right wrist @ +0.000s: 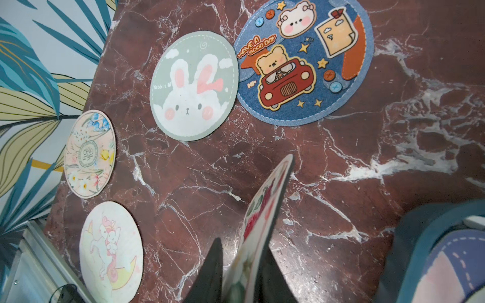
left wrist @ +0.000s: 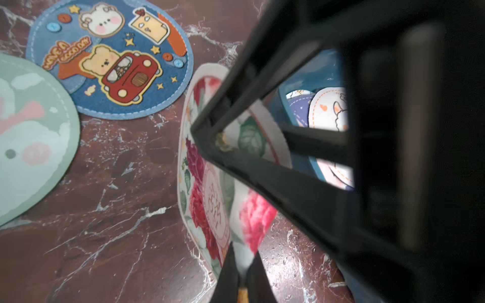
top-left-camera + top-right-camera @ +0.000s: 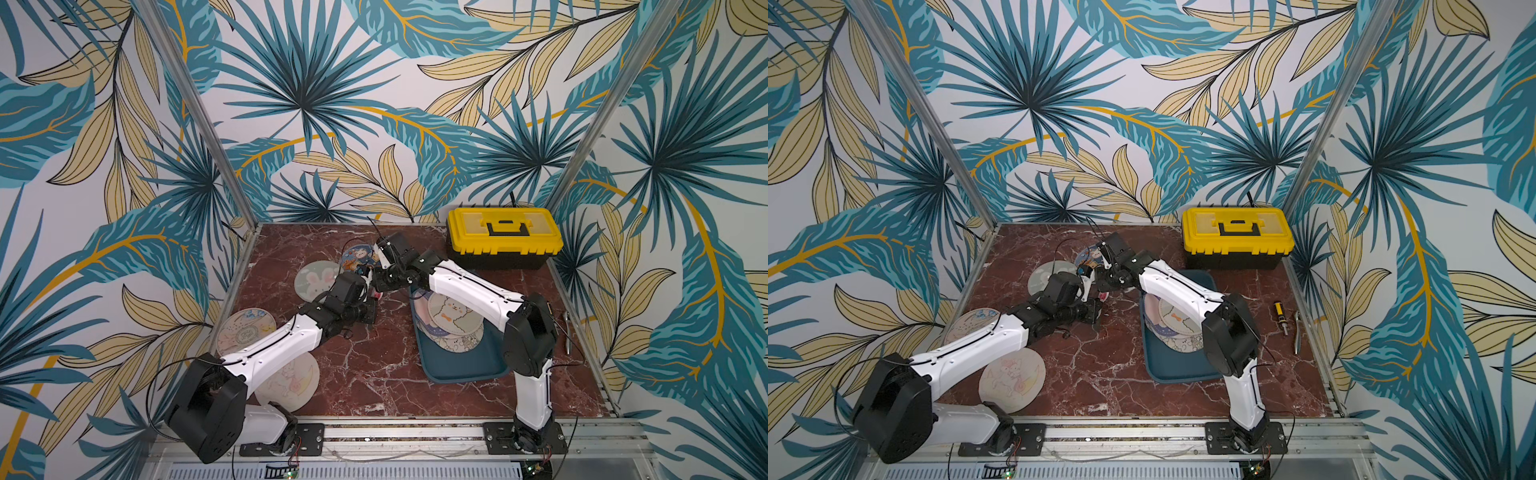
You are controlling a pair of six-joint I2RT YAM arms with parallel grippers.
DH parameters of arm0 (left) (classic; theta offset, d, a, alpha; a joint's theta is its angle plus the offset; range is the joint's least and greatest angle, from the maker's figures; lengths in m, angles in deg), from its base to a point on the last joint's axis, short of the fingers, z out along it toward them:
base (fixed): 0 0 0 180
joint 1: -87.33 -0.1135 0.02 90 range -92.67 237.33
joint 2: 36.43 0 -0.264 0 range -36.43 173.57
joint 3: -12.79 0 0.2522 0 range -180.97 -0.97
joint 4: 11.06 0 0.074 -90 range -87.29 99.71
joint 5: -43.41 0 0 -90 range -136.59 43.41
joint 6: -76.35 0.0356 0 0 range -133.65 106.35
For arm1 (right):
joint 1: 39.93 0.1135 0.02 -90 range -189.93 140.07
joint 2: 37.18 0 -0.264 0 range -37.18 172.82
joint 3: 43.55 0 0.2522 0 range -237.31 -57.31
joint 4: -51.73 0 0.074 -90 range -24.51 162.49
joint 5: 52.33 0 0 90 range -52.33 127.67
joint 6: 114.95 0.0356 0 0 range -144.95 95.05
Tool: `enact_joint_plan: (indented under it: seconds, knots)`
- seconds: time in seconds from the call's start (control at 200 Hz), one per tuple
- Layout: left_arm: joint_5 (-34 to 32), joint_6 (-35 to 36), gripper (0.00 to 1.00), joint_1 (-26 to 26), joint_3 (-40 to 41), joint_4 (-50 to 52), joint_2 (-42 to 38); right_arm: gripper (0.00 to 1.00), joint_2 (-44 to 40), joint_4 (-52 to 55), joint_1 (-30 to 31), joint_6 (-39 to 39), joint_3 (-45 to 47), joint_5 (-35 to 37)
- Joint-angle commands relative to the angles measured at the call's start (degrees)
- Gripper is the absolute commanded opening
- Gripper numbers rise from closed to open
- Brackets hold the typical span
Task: Put the coasters into the storage box
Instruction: Place the coaster in the storage box.
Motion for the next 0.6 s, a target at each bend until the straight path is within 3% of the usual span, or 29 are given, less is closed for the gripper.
enact_joint_plan:
  seconds: [0.0, 0.075, 0.14, 0.23, 0.37, 0.431, 0.596]
  knots:
    - [0.6, 0.6, 0.0, 0.3, -3.2, -2.4, 0.1, 0.03, -1.5, -0.9, 0.1, -0.4, 1.4, -0.5]
    - [0.1, 0.4, 0.0, 0.3, -3.2, -2.4, 0.1, 0.0, -2.0, -1.5, 0.0, -0.4, 1.9, -0.1]
    - [-0.2, 0.3, 0.1, 0.3, -3.3, -2.4, 0.0, 0.0, -2.5, -2.0, -0.1, -0.3, 2.5, 0.1]
    - [-0.7, 0.0, 0.49, 0.3, -3.1, -2.4, -0.3, 0.0, -3.2, -2.5, -0.2, -0.5, 2.9, 0.6]
    - [-2.8, -0.6, 0.94, 0.3, -2.8, -2.4, -1.1, 0.0, -3.9, -2.2, -0.6, -1.2, 2.5, 1.4]
    - [-3.8, -1.1, 1.0, 0.2, -2.4, -2.4, -1.7, 0.0, -4.2, -1.5, -0.9, -1.9, 2.0, 2.0]
    - [-4.9, -0.9, 0.99, 0.2, -1.9, -2.5, -3.6, 0.0, -6.1, 1.8, -1.1, -4.5, 0.1, 4.4]
